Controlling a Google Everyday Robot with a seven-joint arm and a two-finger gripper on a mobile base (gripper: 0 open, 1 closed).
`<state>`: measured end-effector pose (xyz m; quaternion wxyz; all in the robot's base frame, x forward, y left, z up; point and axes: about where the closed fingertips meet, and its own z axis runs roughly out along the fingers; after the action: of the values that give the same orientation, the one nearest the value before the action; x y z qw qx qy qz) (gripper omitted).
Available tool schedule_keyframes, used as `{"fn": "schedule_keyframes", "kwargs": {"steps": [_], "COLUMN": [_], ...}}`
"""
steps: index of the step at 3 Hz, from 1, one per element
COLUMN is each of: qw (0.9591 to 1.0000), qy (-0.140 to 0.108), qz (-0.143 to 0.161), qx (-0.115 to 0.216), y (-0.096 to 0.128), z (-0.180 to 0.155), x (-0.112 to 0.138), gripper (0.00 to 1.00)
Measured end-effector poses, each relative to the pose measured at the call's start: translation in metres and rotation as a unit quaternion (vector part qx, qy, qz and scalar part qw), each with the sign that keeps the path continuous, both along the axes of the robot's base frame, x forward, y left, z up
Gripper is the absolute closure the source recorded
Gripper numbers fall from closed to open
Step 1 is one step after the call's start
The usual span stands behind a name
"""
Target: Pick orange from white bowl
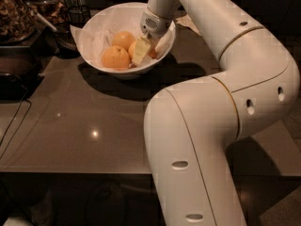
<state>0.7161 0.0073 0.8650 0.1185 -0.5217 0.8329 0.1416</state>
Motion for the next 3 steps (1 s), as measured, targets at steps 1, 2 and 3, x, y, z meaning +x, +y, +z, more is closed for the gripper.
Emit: {"fn": "schedule_keyframes", "kwargs": {"steps": [1,2,3], "qw": [0.9994,0.9983,0.9977], "qy": [-0.013,-0.02,-0.023], "qz": [0.02,0.037,0.046], "qx": [0.027,0.041,0.044], "y": [0.006,0.012,0.015], "z": [0.015,0.027,0.036], "x": [-0.006,-0.012,-0.017], "gripper": [1.0,1.0,1.0]}}
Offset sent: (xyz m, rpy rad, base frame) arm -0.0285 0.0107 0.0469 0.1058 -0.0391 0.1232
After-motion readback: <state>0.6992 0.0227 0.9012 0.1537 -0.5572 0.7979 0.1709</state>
